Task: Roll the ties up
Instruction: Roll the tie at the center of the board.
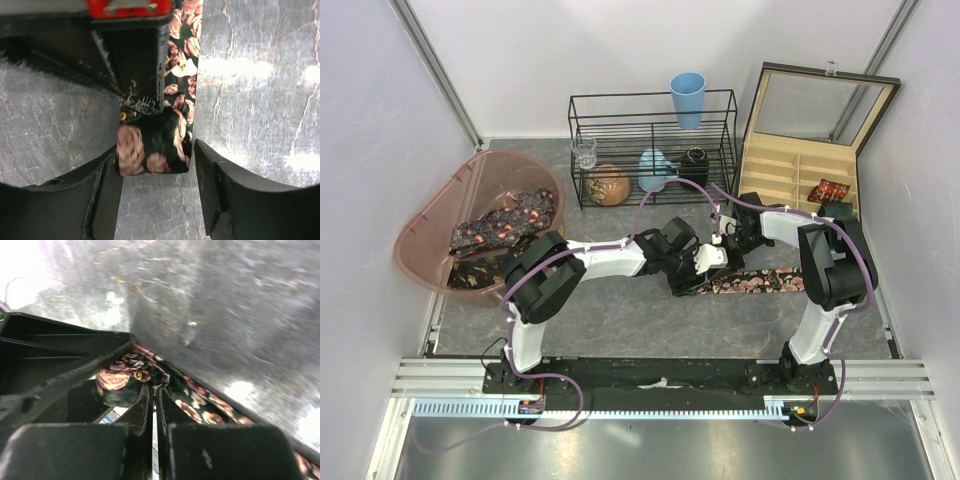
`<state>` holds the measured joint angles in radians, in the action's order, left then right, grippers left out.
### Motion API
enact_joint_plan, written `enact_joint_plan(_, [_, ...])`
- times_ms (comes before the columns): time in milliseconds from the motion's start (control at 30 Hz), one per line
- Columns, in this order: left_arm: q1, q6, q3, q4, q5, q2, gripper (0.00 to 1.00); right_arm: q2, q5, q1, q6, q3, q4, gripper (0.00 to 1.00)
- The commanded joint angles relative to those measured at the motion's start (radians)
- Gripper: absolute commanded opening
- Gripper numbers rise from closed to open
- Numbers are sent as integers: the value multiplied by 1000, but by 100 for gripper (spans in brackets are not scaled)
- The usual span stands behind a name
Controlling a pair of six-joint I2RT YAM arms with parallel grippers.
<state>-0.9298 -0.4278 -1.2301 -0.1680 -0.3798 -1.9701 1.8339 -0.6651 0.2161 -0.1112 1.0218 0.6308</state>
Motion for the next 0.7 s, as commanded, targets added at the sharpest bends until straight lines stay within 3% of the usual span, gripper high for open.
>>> enact_joint_plan(0, [51,116,49,131,-88,33,65,13,305,5,44,-19,1,0])
enact_joint_plan(167, [112,247,216,512,-180,77,68,24,343,28,48,-19,-2,0])
enact_joint_plan(267, [149,308,332,767,-247,111,75,33,355,40,48,-19,-13,0])
enact_joint_plan(400, [164,351,431,935,-321,114,77,60,369,54,47,-9,-17,0])
enact_joint_plan(667, [158,521,454,1197,-352,-13,86,77,355,63,21,-19,-39,0])
